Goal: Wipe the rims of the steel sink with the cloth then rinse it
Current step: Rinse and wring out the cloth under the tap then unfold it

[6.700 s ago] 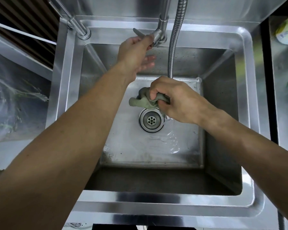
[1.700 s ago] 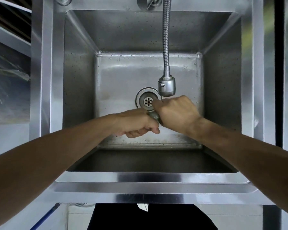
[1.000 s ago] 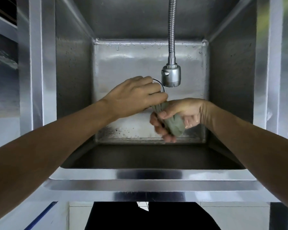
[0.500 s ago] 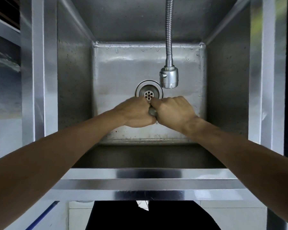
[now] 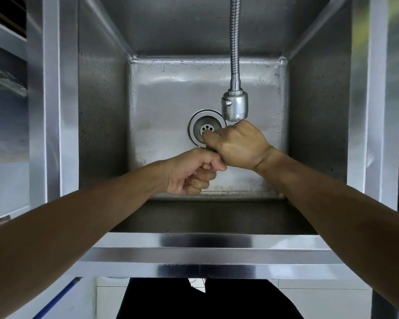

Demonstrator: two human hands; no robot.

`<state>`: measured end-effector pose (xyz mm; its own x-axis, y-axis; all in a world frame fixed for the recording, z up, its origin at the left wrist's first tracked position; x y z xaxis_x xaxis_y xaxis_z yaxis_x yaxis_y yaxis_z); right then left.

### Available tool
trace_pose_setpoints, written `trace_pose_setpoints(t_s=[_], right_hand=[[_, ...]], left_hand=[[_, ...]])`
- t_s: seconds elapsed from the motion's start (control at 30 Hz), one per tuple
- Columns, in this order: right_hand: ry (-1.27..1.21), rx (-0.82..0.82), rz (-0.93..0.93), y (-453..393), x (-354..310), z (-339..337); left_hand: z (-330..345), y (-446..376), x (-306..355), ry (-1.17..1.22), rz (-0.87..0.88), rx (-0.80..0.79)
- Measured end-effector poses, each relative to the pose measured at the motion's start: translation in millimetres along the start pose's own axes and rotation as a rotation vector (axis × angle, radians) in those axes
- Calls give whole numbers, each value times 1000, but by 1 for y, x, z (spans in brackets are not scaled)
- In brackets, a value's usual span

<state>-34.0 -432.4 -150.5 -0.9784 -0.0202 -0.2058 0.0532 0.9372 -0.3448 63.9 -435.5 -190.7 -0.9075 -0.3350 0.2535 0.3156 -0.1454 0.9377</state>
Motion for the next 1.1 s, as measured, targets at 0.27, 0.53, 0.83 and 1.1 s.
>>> trace_pose_setpoints(t_s=[0.27,0.53,0.83,1.1], right_hand=[[-71,11,67,-1,-6,1],[-146,41,64,7,-5,-6],[-126,23,126,1,1,-9],[-360,-484,620,29,2,-3]], left_hand=[[-3,4,-2,13,-3,-9],[10,11,-5,71,7,-26],[10,11,1,166,33,19],[-21,31,28,-556,245,79]])
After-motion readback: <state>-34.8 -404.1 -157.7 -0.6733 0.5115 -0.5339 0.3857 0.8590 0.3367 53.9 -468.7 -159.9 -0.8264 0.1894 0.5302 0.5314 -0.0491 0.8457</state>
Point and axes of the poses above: each hand's wrist, its own y-axis away from the middle knuckle, its own z-axis out of the palm, x = y × z, the point moved 8 cm from there along -y, towards the middle knuckle, and after that the axes turned 12 degrees about x, right-handed, at the moved point
